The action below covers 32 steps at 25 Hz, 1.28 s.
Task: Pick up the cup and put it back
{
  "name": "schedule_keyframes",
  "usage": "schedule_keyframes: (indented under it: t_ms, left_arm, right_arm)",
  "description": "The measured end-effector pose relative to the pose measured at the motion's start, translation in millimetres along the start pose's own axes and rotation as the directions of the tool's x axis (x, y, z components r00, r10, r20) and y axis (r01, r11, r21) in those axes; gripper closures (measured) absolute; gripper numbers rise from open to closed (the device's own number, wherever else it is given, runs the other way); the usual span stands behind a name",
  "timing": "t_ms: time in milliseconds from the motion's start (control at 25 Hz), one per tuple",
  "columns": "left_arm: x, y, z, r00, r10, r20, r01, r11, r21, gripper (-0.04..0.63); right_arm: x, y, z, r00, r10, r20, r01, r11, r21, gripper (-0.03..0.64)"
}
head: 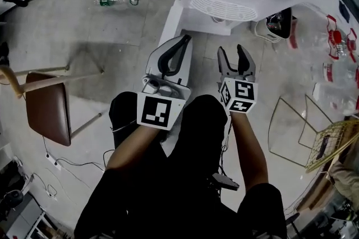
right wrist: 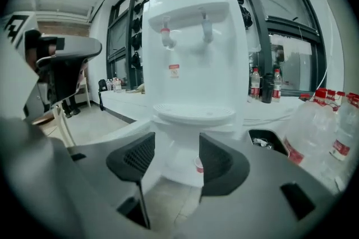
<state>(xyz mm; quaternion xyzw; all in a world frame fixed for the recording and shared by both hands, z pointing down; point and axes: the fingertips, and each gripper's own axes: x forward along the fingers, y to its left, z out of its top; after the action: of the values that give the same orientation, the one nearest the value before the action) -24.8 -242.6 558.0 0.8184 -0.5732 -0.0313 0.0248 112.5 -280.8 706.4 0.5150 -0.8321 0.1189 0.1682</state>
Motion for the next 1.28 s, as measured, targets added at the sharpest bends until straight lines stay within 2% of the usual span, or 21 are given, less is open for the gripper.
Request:
schedule_keyframes:
  t_ms: [200, 400, 560, 720, 880, 1280]
  left_arm:
    - [10.5, -6.5, -40.3, 0.999, -0.049, 0.008, 0.049, 0.999, -0.009, 0.584]
    - [11.8, -1.2, -53.1, 0.999, -0.024, 0.032, 0.025, 0.999, -0.040, 0.584]
    - [11.7, -0.6, -57.9, 0.999, -0.023, 0.035, 0.024, 1.000, -0.021, 0.584]
    - [10.3, 4.4, -68.4, 0.999, -0.044, 0.019, 0.046, 0.993, -0.106, 0.584]
    - [12.1, 12.4, -79.7, 0.999, -0.041, 0.015, 0.043, 0.983, -0.176, 0.584]
    - [19.8, 16.9, -94.4, 0.998, -0.063, -0.022, 0.059, 0.986, -0.156, 0.584]
  right_arm:
    - [39.7, -9.4, -43.1, 0.999, -0.002, 0.042, 0.001, 1.000, 0.021, 0.376]
    - [70.9, -17.0, -69.9, 0.999, -0.026, 0.024, 0.025, 0.999, 0.034, 0.364]
    - [92.8, -25.7, -85.2, 0.998, -0.059, -0.003, 0.059, 0.997, 0.045, 0.359]
    - [115.7, -35.7, -98.9, 0.997, -0.079, -0.016, 0.080, 0.996, 0.041, 0.352]
    - [139.4, -46.2, -119.6, 0.993, -0.101, -0.058, 0.104, 0.993, 0.047, 0.344]
    - [209.4, -65.4, -178.1, 0.975, -0.101, -0.196, 0.114, 0.992, 0.059, 0.324]
